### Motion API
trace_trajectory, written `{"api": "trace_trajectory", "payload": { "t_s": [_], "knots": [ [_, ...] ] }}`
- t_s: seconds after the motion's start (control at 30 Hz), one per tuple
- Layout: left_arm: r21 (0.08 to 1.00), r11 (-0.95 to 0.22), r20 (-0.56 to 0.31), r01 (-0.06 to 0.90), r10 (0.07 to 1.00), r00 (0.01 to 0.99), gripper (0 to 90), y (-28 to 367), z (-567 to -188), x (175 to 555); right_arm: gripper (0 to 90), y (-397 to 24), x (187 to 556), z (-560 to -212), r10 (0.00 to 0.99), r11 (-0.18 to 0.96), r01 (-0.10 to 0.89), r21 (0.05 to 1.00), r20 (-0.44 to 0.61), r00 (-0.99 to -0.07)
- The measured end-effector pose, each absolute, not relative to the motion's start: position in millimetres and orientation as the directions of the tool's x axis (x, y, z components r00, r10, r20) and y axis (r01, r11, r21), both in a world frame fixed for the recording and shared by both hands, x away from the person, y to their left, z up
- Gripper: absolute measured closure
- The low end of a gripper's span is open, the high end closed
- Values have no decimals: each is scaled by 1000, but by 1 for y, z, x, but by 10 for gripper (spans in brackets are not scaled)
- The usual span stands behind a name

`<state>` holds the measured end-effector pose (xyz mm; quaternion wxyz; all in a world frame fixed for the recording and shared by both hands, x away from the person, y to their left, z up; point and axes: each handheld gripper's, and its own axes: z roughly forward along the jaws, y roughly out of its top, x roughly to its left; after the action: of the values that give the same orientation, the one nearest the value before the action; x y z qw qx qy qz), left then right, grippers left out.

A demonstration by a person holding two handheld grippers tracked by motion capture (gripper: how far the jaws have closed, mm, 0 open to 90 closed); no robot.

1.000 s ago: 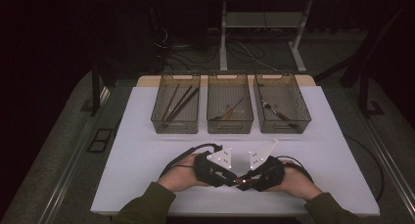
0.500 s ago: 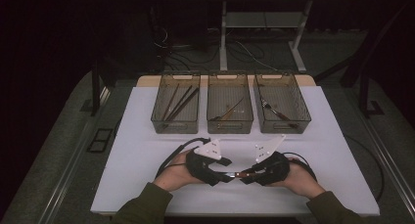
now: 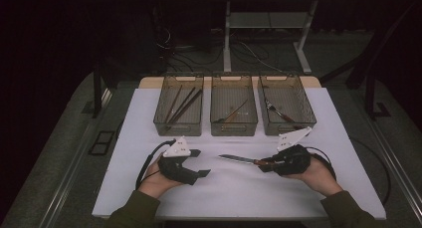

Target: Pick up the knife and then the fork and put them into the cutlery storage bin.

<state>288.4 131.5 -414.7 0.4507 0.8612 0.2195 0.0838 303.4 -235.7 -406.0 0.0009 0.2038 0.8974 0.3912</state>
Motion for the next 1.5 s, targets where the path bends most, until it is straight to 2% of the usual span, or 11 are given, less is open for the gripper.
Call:
{"api": "trace_trajectory", "payload": {
  "t_s": [0.37, 0.43, 0.77, 1.2, 1.5],
  "knots": [
    [822, -416, -111, 390, 555, 824, 65, 154, -432, 280, 750, -260, 316, -396, 461, 558, 404, 725, 133, -877],
    [819, -406, -124, 405, 564, 816, 3, 155, -434, 279, 750, -265, 319, -392, 480, 540, 412, 734, 133, -867],
    [811, -401, -149, 427, 564, 812, 0, 157, -438, 279, 750, -289, 335, -370, 573, 447, 462, 766, 152, -806],
    [800, -421, -122, 429, 585, 802, 0, 154, -438, 277, 750, -317, 359, -352, 702, 323, 506, 800, 157, -695],
    [803, -429, -108, 414, 579, 809, 0, 154, -438, 276, 751, -330, 383, -342, 793, 285, 550, 785, 129, -596]
  ]
}}
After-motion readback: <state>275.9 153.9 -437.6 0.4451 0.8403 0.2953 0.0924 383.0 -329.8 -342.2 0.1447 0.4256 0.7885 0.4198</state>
